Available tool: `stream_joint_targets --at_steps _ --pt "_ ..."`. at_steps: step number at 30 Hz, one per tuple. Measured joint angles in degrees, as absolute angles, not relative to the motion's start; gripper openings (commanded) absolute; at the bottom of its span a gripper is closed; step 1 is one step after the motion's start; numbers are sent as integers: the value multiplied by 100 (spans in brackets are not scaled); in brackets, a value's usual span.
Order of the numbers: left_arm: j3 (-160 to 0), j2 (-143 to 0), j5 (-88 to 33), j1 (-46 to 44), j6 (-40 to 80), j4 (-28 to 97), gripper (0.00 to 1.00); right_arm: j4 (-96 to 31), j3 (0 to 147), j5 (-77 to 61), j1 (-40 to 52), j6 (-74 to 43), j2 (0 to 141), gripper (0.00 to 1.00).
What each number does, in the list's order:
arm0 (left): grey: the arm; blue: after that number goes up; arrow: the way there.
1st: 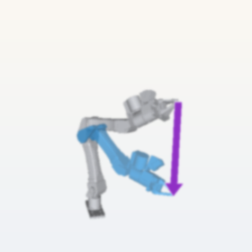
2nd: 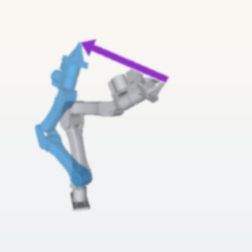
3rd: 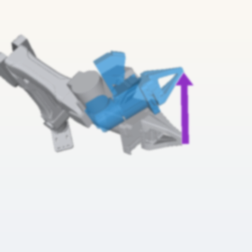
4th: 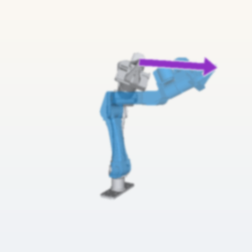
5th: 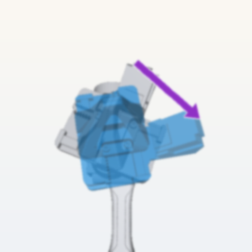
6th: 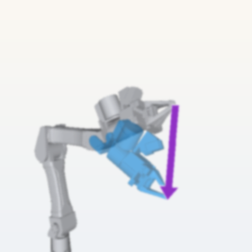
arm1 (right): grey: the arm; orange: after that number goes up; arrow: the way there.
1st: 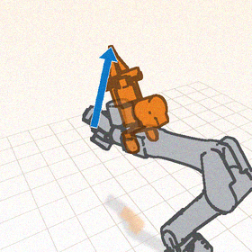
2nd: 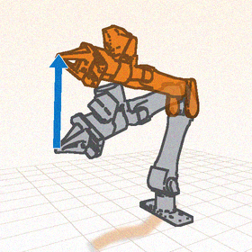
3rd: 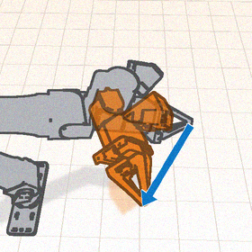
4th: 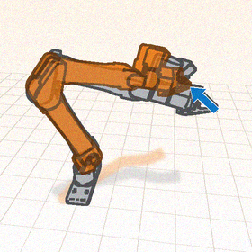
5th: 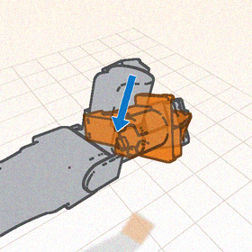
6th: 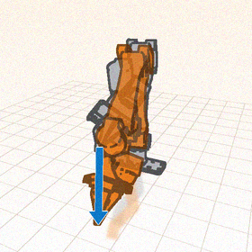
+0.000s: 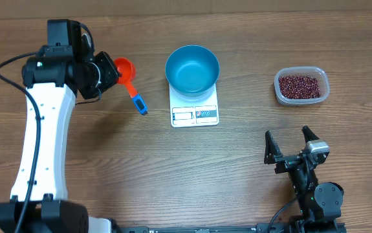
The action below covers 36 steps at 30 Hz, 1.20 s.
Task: Scoop item into bowl and weigh 150g on scale
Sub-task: 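Lift the red scoop with the left gripper toward the scale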
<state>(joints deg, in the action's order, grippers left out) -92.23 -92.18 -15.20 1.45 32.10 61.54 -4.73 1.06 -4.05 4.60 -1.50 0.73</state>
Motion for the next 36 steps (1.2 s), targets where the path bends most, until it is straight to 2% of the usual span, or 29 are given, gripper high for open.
stream_joint_targets --at_steps 10,36 --pt "-9225 -9107 -856 -410 3618 6263 4 -478 106 -408 460 -148 73 100" --pt "-9225 -9107 -548 -443 3719 6392 4 -478 106 -408 458 -148 73 100"
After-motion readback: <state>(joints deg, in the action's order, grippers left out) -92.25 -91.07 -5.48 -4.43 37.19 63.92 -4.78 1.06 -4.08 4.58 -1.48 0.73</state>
